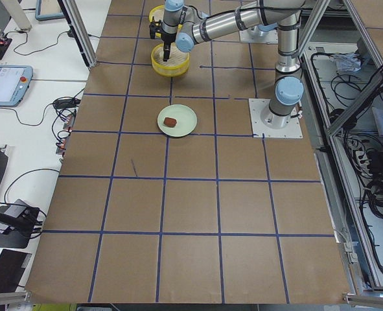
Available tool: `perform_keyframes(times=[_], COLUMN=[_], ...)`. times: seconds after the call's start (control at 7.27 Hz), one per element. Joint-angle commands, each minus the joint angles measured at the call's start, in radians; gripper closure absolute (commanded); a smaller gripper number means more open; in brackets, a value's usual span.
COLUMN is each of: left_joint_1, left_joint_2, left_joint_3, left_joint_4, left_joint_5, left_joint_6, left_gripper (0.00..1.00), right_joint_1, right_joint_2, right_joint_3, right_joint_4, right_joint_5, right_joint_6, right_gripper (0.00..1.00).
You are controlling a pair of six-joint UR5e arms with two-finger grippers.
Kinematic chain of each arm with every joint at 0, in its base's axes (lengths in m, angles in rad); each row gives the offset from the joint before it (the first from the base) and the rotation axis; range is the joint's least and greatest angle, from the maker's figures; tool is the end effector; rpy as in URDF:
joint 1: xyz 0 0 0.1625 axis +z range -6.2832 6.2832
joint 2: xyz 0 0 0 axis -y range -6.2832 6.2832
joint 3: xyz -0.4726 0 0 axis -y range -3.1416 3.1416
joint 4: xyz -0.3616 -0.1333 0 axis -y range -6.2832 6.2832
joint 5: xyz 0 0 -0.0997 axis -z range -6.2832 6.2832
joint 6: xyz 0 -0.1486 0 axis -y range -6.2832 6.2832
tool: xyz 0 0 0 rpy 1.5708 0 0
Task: Place buns in different layers of steamer
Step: 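Release the white bun into the lower tier and withdraw the left gripper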
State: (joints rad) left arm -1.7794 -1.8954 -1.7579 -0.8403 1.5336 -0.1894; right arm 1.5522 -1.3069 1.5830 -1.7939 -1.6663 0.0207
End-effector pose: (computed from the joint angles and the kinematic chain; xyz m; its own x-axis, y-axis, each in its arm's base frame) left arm -0.2592 -0.5539 0.3100 -0.9966 0.0312 0.0765 0.0148 0.9784 -0.2063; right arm 0.1086 -0.5650 0.3672 -0.9948 0.0341 0.0963 0.0392 0.9979 0.0510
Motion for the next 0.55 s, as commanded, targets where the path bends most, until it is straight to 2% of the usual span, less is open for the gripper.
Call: perform_keyframes(times=[0.0, 0.14, 0.28, 0.41], left_joint_1=[0.188, 0.281, 0.363, 0.414], left_joint_2=[0.086, 0.108, 0.114, 0.113], left_joint_3=[-0.026, -0.043, -0.086, -0.138], left_joint_4=[-0.115, -0.158, -0.158, -0.157], left_joint_5=[0.037, 0.04, 0.054, 0.119], left_joint_6=[0.363, 0.516, 0.584, 0.635], left_gripper=[0.0, 0.0, 0.0, 0.0], right_joint_1=[0.032, 0.058, 0.089, 0.119], right_joint_2=[0.0, 0.001, 0.008, 0.011], right_joint_3=[-0.002, 0.0, -0.003, -0.002], right_joint_4=[-0.002, -0.001, -0.007, -0.016], right_joint_5=[-0.004, -0.007, -0.009, -0.009], right_joint_6=[0.047, 0.095, 0.135, 0.195], right_gripper=[0.92, 0.92, 0.92, 0.92])
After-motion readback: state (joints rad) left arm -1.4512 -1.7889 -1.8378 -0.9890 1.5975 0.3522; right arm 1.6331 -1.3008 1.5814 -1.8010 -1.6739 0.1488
